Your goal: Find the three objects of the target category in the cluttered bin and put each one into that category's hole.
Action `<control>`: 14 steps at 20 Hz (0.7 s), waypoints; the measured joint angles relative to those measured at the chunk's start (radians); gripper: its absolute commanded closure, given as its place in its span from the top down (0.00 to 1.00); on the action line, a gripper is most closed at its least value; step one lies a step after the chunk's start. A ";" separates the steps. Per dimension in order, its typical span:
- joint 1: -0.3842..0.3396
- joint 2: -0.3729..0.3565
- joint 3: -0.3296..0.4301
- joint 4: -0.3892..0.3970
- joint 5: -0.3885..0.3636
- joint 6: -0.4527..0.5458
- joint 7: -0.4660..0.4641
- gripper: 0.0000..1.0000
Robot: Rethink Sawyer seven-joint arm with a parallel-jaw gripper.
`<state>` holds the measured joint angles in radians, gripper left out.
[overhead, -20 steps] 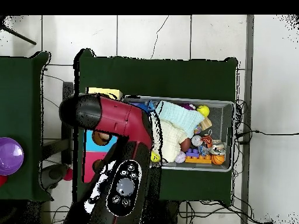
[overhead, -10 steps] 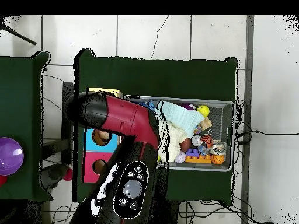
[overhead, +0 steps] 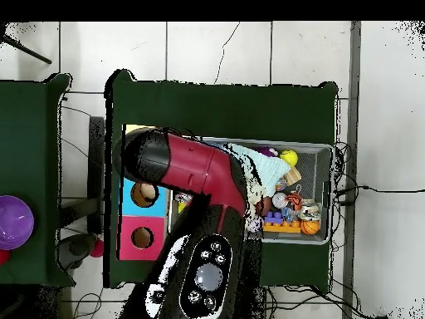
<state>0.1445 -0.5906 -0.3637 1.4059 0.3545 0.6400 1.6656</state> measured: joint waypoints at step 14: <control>-0.099 -0.047 0.067 0.075 0.020 0.000 0.000 0.00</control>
<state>0.0452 -0.6378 -0.2966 1.4809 0.3749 0.6398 1.6656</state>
